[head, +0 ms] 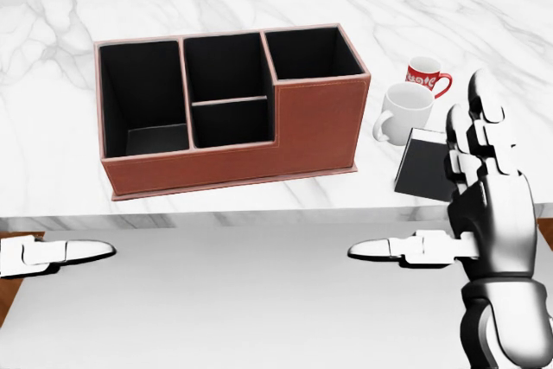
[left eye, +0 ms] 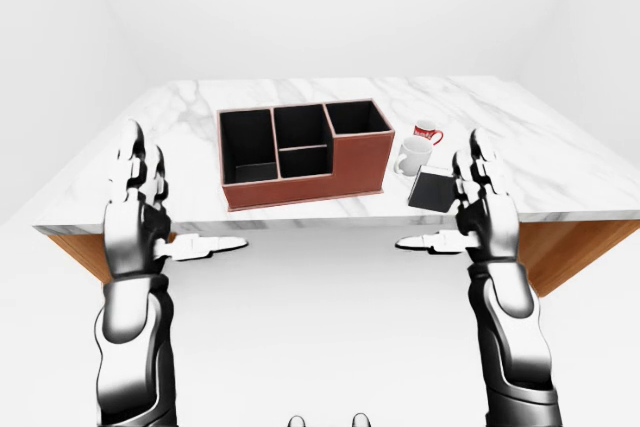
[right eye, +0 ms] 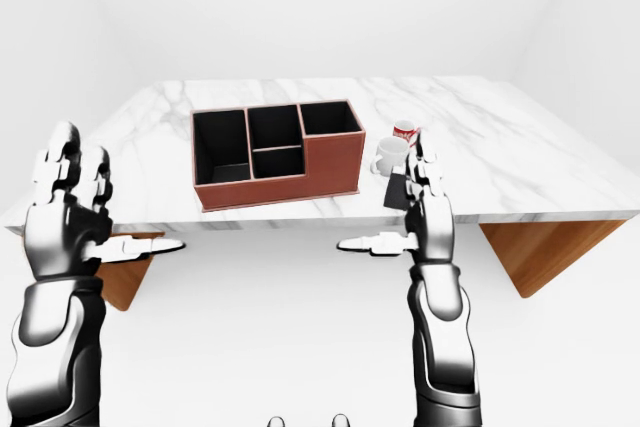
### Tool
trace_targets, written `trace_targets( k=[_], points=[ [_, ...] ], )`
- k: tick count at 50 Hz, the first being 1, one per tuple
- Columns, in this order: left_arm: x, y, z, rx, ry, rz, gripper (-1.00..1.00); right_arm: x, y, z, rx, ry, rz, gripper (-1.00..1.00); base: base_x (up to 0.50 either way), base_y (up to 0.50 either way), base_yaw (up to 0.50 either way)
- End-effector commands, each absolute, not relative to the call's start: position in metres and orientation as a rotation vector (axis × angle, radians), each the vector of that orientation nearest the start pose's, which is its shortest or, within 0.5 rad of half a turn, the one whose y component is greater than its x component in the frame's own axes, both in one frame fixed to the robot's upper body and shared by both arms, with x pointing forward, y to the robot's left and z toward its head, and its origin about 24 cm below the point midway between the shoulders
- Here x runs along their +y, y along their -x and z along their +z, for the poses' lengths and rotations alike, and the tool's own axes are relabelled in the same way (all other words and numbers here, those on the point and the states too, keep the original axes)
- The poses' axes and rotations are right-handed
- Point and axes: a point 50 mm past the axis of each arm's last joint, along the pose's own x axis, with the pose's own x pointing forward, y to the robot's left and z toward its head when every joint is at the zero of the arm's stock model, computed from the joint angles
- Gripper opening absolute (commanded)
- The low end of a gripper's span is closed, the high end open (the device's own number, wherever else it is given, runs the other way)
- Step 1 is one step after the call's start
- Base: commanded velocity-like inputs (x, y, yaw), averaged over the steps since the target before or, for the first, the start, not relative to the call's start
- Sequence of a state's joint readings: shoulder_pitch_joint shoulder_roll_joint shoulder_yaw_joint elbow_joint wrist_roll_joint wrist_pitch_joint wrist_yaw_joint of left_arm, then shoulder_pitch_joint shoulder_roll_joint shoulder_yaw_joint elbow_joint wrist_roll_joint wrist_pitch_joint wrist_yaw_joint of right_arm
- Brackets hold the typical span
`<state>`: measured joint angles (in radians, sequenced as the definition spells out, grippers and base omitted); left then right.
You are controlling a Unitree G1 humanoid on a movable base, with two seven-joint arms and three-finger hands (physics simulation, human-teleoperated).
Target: Pick up the book and place it in the right compartment of the caddy.
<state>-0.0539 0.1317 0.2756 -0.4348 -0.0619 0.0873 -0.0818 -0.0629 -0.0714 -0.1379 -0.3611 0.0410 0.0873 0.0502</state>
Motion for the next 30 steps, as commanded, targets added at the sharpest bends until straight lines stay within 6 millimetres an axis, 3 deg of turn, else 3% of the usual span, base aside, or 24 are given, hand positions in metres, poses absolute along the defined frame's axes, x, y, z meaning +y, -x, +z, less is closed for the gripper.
trace_targets(
  k=[1, 5, 11, 19, 30],
  points=[
    [0.235, -0.200, 0.227, -0.753, -0.214, 0.201, 1.00, -0.192, -0.233, 0.182, -0.554, 0.093, -0.075, 1.00, 0.00, 0.00, 0.00],
    [0.235, -0.191, 0.240, -0.824, -0.224, 0.204, 1.00, -0.192, -0.226, 0.198, -0.633, 0.107, -0.075, 1.00, 0.00, 0.00, 0.00],
    [0.233, -0.191, 0.239, -0.820, -0.226, 0.196, 1.00, -0.191, -0.217, 0.213, -0.711, 0.120, -0.066, 1.00, 0.00, 0.00, 0.00],
    [0.233, -0.192, 0.238, -0.814, -0.228, 0.195, 1.00, -0.190, -0.219, 0.209, -0.691, 0.122, -0.059, 1.00, 0.00, 0.00, 0.00],
    [0.234, -0.191, 0.239, -0.820, -0.226, 0.198, 1.00, -0.190, -0.217, 0.210, -0.694, 0.130, -0.056, 1.00, 0.19, -0.41, 0.00]
  ],
)
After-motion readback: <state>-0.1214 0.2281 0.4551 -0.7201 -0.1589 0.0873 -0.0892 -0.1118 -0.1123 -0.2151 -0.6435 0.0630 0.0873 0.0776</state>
